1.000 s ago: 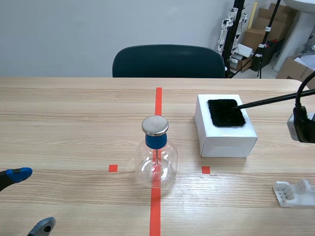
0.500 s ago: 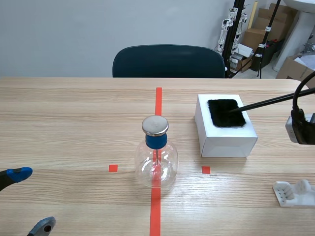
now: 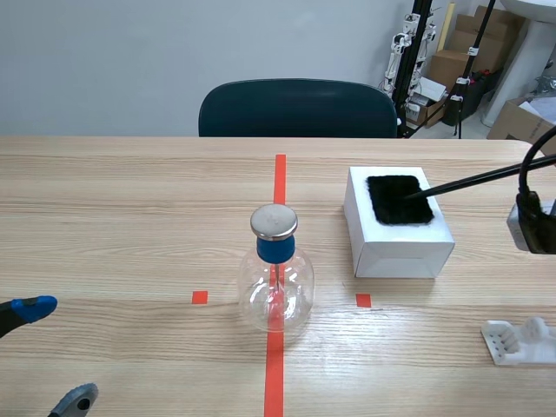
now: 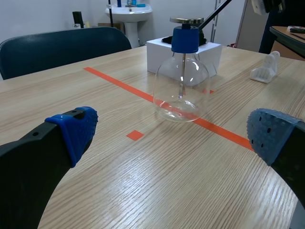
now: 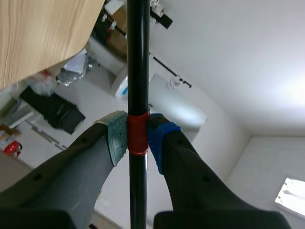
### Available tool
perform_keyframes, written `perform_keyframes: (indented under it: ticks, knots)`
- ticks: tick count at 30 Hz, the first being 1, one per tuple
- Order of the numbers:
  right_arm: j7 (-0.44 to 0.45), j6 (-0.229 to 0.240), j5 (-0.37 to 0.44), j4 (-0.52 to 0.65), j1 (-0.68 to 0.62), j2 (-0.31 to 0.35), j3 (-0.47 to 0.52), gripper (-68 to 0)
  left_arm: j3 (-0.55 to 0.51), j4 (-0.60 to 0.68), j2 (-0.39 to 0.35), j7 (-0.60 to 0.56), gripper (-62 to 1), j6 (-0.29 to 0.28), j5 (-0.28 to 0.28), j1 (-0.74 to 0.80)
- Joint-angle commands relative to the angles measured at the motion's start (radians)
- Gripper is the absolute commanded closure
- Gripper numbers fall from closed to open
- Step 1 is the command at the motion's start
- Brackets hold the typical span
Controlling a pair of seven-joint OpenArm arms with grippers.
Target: Do the electroscope experiment. rub the rod on the fur
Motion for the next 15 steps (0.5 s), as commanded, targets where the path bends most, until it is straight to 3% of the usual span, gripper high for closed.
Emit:
perform_keyframes:
  ticks: [1, 5, 7, 9, 13, 15]
  knots:
    - [0.021, -0.003, -0.014, 0.013, 0.01, 0.02, 0.006, 0.0, -0.006, 0.005, -0.009, -0.013, -62.3, -0.002, -0.011, 0.002]
    - [0.147, -0.004, -0.014, 0.013, 0.01, 0.019, 0.006, 0.0, -0.006, 0.005, -0.009, -0.013, -62.3, -0.002, -0.011, 0.002]
    - [0.169, -0.004, -0.014, 0.013, 0.01, 0.019, 0.006, 0.0, -0.006, 0.005, -0.009, -0.013, -62.3, -0.002, -0.011, 0.002]
    - [0.15, -0.004, -0.014, 0.013, 0.01, 0.019, 0.006, 0.0, -0.006, 0.005, -0.009, -0.013, -62.3, -0.002, -0.011, 0.002]
    - [0.026, 0.003, -0.013, 0.013, 0.009, 0.019, 0.006, 0.0, -0.006, 0.005, -0.009, -0.013, -62.3, -0.002, -0.011, 0.002]
    - [0.019, 0.003, -0.01, 0.013, 0.009, 0.019, 0.006, 0.0, -0.006, 0.005, -0.009, -0.013, -62.3, -0.002, -0.011, 0.002]
